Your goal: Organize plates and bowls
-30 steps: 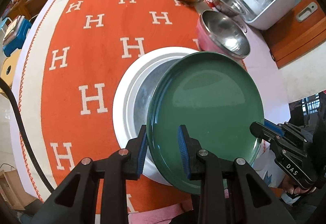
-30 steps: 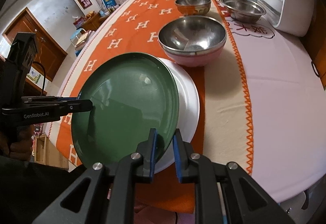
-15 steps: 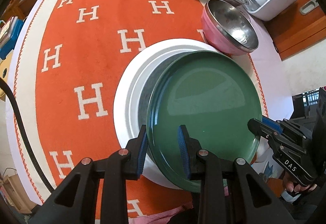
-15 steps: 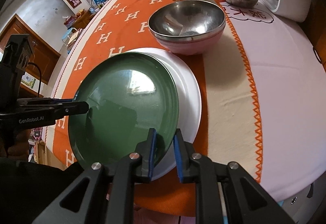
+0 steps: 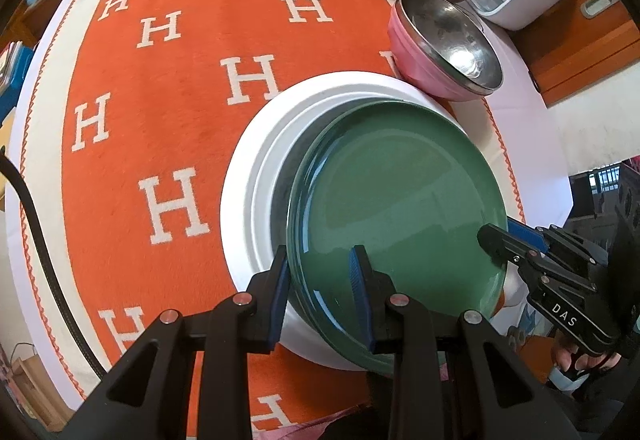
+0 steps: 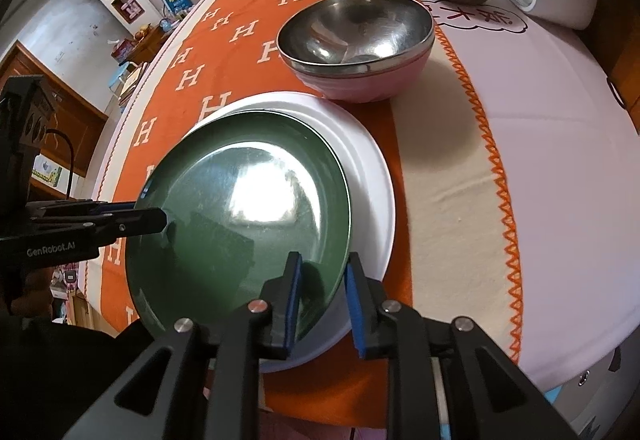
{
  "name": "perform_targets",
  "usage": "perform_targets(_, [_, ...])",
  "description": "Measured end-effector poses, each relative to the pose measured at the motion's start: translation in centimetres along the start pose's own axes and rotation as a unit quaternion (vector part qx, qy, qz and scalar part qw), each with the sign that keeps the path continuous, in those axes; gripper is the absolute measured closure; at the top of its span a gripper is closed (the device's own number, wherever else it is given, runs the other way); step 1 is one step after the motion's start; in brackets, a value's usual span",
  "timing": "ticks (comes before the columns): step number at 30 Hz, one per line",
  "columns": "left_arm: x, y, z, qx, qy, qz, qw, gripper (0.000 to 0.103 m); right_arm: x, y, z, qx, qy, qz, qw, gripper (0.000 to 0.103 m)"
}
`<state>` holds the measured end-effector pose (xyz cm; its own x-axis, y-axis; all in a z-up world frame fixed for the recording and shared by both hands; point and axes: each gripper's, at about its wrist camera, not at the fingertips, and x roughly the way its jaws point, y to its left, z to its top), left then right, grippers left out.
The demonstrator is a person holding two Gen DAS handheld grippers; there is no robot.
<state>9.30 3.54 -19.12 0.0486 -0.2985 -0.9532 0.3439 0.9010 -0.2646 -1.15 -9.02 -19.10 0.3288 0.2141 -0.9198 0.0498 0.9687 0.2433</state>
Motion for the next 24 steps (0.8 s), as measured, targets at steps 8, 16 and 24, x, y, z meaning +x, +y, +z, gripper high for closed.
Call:
perform_targets(8, [-0.6,0.4,-0.3,0.012,-0.002,-0.009,0.9999,0.075,-0.2,0.6,-0.3,0.011,-0.011,-0.002,1.000,0.069])
perform_targets(16, [-1.8,1.4,-0.7,0.020,-0.015,-0.011,0.9996,0.072,-0.8,1.6,-0.5,0.013,-0.034,-0.008,0.999,0.053])
perform_targets(24, [-3.2,1.7,-1.4,0.043,-0.035,-0.026,0.9982,0.072,-1.2,2.5,-1.2,0.023,-0.050,-0.020,0.998,0.051])
